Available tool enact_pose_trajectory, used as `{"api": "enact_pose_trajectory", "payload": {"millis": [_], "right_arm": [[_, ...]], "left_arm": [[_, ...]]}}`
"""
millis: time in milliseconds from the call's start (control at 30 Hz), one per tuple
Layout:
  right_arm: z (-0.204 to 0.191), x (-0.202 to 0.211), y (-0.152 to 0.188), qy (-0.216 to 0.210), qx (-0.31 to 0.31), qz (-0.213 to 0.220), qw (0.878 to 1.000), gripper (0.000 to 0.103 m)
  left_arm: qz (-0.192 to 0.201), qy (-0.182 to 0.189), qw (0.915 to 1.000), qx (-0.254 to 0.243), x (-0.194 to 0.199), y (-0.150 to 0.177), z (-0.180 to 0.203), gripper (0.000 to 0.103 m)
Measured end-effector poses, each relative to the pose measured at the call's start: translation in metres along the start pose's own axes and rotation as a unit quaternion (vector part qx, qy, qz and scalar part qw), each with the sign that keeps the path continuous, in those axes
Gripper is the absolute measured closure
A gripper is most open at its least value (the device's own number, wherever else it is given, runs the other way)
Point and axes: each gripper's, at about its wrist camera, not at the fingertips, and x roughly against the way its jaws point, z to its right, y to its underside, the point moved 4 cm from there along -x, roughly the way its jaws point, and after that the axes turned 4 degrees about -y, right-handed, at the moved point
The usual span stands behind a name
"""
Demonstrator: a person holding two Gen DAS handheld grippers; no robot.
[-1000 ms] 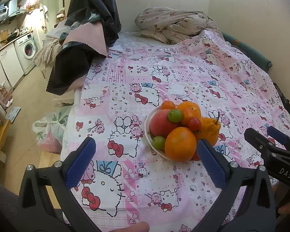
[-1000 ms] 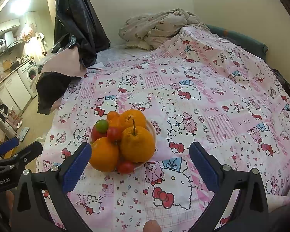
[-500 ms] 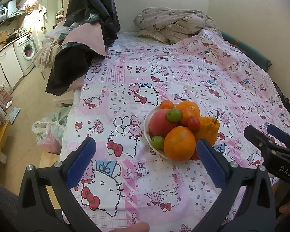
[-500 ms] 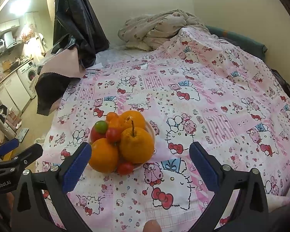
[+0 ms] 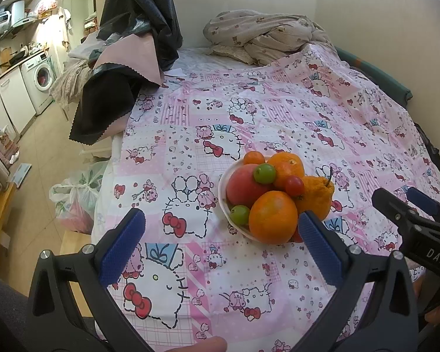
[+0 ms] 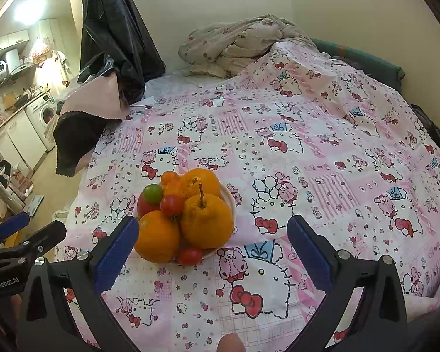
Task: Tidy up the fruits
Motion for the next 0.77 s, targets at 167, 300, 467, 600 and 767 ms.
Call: {"api": "enact_pose_trajectory", "payload": {"millis": [167,300,467,600,767], "right_arm": [[0.0000,-0.0001,0.0001,0.000,0.000,0.000,1.000,0.000],[-0.0001,0.0006,0.0001,0.000,0.000,0.001,1.000,0.000],[-0.0001,0.0005,0.0002,0.000,-0.001,0.001,1.000,0.000],[-0.0002,0.0005,0.0005,0.000,0.000,0.001,1.000,0.000],[-0.0015,0.0022,-0.0012,0.000,0.000,0.002,1.000,0.000]], "left_arm": [[-0.001,0.000,1.0000,0.001,-0.0004,0.0004,0.0000,0.000],[-0.001,-0.001,1.0000,0.001,-0.0002,0.0007,0.0000,0.000],[-0.002,0.000,1.0000,0.000,0.0000,-0.0003,0.0001,0.000],[-0.002,0.001,1.0000,0.001,0.0000,-0.0005,0.0000,0.000],[-0.003,0.000,1.0000,0.002,0.0005,-0.0009,0.0002,0.000]]}}
